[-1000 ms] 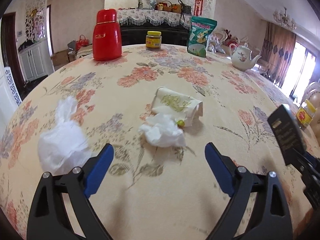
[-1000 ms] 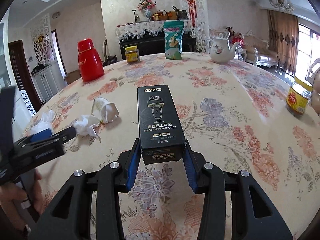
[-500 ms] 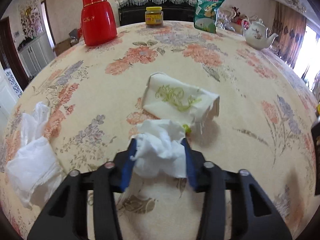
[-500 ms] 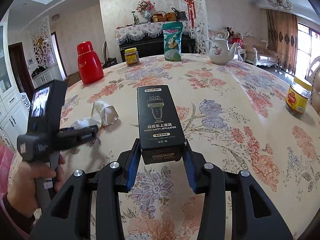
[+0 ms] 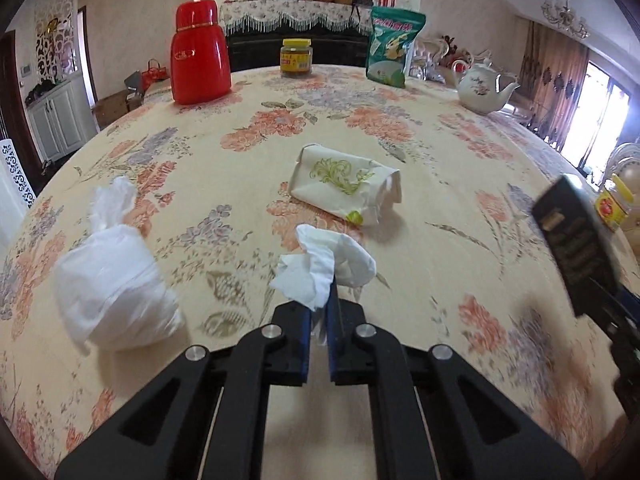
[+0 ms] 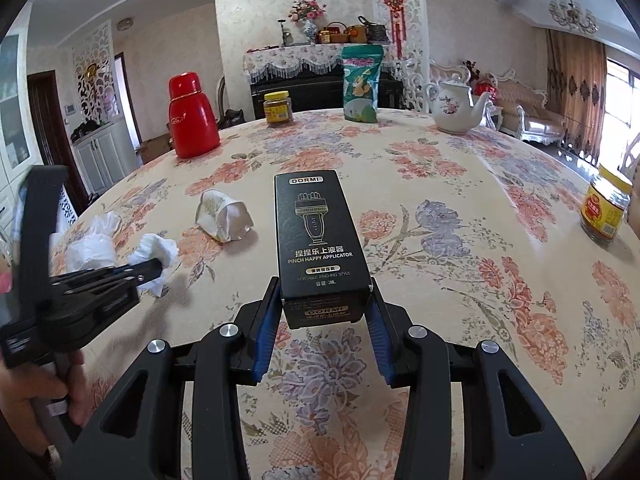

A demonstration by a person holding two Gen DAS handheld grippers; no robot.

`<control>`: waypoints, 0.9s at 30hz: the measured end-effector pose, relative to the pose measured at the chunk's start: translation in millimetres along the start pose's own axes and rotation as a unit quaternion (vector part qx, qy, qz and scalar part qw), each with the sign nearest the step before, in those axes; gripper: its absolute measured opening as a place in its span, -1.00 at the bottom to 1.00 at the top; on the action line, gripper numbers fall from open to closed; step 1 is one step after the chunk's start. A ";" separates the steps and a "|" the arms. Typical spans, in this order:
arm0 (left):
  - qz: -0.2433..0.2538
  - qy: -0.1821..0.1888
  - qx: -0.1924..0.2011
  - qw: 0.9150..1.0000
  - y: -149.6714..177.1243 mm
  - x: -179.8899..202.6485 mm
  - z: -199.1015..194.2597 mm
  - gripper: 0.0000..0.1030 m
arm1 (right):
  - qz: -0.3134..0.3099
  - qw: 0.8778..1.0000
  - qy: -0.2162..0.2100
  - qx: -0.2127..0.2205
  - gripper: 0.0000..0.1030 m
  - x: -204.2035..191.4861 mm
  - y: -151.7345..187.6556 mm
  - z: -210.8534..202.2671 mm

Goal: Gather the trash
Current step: 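Carry the tissue and black box with both tools over the wastebasket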

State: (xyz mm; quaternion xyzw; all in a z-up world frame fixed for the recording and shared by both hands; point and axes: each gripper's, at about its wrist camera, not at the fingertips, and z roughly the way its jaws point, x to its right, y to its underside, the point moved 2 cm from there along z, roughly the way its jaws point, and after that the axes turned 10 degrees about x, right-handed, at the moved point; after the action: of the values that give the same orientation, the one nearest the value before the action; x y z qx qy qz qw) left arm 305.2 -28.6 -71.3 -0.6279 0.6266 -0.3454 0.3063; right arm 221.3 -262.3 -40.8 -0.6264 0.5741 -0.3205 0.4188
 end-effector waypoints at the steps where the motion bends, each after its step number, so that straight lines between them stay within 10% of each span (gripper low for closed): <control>1: 0.000 0.003 0.004 1.000 1.9 -0.8 -8.1 -0.88 | -0.005 1.000 -0.001 0.000 -0.22 -2.6 0.9 0.3; 27: -0.011 -0.025 0.083 0.996 58.7 -57.2 -140.4 -0.88 | -0.085 0.992 -0.092 -0.021 -0.22 -84.2 28.8 -39.8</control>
State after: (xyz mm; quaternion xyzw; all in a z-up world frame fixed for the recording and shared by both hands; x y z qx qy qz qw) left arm 158.0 33.6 -41.6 -0.6152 0.5812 -0.3841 0.3690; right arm 161.7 -185.2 -42.2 -0.7084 0.4841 -0.2844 0.4277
